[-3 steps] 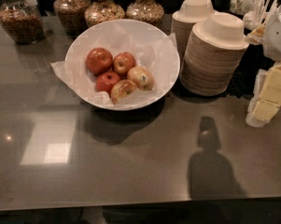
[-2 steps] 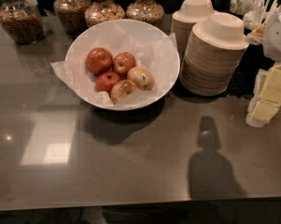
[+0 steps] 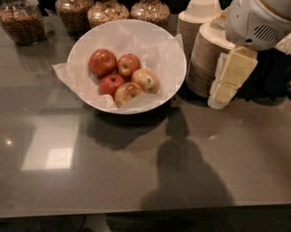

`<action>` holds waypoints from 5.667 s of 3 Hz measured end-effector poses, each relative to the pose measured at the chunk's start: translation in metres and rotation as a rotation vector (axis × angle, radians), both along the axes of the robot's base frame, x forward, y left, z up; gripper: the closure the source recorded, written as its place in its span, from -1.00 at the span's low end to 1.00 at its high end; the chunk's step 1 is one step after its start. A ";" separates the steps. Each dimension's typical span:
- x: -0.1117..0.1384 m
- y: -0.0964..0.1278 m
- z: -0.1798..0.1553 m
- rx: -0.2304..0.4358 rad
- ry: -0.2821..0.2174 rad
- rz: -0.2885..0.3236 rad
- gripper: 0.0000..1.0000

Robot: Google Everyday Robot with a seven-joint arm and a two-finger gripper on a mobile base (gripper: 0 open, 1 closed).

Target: Pick apple from white bowl

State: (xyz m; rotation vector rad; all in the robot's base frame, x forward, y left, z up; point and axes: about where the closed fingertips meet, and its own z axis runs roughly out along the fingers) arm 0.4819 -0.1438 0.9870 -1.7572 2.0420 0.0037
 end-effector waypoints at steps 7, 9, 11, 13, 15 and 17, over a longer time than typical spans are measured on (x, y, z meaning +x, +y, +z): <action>0.107 0.190 -0.037 0.484 -0.023 0.177 -1.00; 0.128 0.216 -0.056 0.483 -0.006 0.220 -0.90; 0.145 0.230 -0.069 0.487 0.003 0.224 -0.72; 0.149 0.242 -0.081 0.459 0.013 0.211 -0.74; 0.150 0.252 -0.092 0.442 0.033 0.200 -0.68; 0.152 0.251 -0.098 0.445 0.045 0.182 0.16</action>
Offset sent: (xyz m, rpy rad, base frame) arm 0.0218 0.0540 0.0123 0.0598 -0.0234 0.1045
